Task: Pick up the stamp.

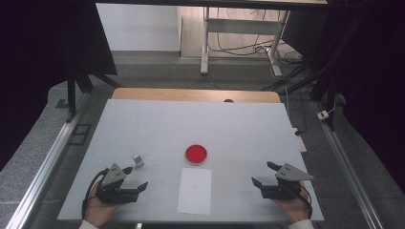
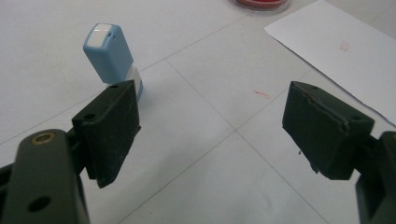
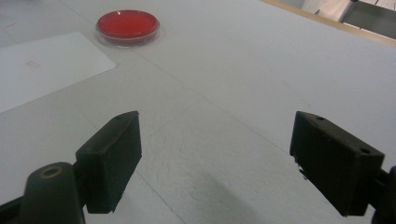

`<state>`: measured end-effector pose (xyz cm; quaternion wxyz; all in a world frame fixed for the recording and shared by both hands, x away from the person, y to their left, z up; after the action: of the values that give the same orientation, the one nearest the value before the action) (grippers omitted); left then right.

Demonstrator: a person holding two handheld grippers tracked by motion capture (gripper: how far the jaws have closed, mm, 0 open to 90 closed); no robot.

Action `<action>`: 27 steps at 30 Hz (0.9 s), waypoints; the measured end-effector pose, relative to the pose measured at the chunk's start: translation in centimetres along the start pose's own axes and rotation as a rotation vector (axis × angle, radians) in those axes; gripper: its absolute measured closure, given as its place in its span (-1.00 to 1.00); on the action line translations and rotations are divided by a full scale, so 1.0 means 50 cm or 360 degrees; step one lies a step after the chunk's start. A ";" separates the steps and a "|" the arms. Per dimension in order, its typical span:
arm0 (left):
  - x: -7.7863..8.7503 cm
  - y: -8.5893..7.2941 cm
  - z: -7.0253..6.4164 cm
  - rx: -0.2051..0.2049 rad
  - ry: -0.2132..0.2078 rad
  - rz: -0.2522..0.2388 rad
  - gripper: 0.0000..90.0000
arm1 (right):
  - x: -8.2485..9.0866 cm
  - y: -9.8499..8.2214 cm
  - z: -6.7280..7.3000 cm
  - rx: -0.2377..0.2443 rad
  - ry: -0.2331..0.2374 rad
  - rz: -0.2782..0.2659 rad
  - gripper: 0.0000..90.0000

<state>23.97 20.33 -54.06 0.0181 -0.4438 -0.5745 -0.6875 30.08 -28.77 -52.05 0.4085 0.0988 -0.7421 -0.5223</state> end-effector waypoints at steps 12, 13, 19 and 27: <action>0.008 0.002 0.001 -0.0009 0.0008 -0.0012 -0.57 | 0.005 -0.003 0.000 -0.0006 0.0007 -0.0003 -0.54; 0.011 0.004 0.002 -0.0014 0.0018 -0.0019 -0.57 | 0.004 -0.004 0.000 -0.0001 0.0007 -0.0003 -0.54; 0.018 0.010 0.004 -0.0008 0.0026 -0.0027 -0.57 | 0.004 -0.006 -0.001 -0.0006 0.0000 0.0007 -0.52; 0.030 0.022 0.004 -0.0003 0.0022 -0.0038 -0.57 | 0.003 -0.006 -0.003 -0.0027 -0.0024 0.0007 -0.51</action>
<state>23.79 20.85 -52.27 0.0132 -0.4322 -0.5789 -0.6913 30.01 -29.08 -52.21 0.4048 0.0896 -0.7409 -0.5284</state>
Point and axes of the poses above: each handheld gripper's, and its own axes: x roughly backward along the jaws, y roughly out of its top, z roughly to its left, the point moved 3 cm from there along -x, roughly forward along the jaws, and after that the axes turned 1 degree about z, right-handed, at the moved point
